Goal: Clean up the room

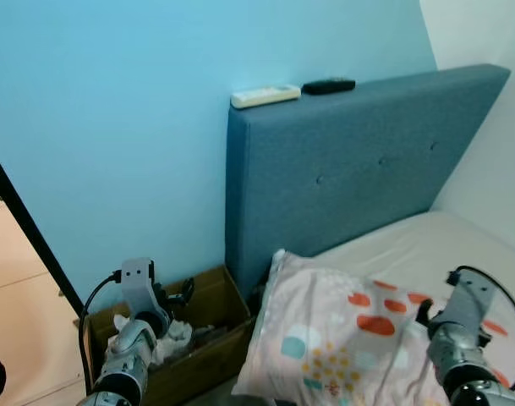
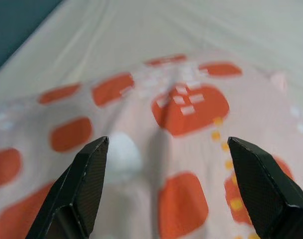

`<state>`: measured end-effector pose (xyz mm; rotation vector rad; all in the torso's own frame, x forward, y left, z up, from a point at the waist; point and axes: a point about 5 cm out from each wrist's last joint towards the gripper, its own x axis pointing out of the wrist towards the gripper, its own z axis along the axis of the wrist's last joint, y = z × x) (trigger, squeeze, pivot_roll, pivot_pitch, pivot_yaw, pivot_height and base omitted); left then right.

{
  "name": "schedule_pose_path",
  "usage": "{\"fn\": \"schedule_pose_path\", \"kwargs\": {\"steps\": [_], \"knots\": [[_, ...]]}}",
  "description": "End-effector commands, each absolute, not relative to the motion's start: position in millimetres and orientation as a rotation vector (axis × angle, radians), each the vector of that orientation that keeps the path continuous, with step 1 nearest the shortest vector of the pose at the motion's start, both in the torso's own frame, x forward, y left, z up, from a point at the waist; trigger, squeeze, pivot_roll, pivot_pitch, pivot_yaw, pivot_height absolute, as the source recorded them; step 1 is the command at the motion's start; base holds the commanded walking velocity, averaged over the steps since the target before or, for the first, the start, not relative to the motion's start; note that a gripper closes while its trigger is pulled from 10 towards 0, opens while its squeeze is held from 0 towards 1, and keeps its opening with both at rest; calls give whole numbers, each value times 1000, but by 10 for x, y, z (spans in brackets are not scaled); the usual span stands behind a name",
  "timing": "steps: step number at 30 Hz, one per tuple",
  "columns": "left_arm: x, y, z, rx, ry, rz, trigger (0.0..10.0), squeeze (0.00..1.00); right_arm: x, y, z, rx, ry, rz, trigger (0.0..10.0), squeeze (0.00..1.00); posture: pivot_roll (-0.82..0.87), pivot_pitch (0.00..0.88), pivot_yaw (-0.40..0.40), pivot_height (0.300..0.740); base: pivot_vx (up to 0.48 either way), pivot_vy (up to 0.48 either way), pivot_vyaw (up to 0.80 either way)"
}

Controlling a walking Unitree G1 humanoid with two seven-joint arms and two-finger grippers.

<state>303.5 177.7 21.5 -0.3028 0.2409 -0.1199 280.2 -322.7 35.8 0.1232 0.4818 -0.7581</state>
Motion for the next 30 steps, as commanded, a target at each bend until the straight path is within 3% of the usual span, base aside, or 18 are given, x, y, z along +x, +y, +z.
{"fn": "schedule_pose_path", "kwargs": {"steps": [1, 9, 15, 22, 27, 30], "knots": [[2994, 1784, 167, -309, 261, -115, 10000, 0, 2812, -3233, 366, 137, 493, -765, 10000, 0, -58, 49, -46, 631, 0, 0, 0], [2978, 1777, 155, -313, 262, -116, 10000, 0, 2876, -3273, 466, 176, 448, -776, 10000, 0, -59, 58, -49, 631, 0, 0, 0], [2951, 1765, 134, -312, 263, -120, 10000, 0, 2801, -3486, 560, 275, 407, -917, 10000, 0, -54, 80, -56, 626, 0, 0, 0], [2904, 1773, 97, -310, 271, -122, 10000, 0, 2652, -3735, 651, 214, 410, -1067, 10000, 0, -63, 98, -62, 606, 0, 0, 0], [2887, 1748, 77, -308, 279, -132, 10000, 0, 2618, -3732, 609, 249, 418, -1080, 10000, 0, -68, 100, -65, 598, 0, 0, 0], [2879, 1709, 65, -308, 286, -145, 10000, 0, 2568, -3623, 445, 369, 444, -1080, 10000, 0, -72, 105, -66, 598, 0, 0, 0]]}}
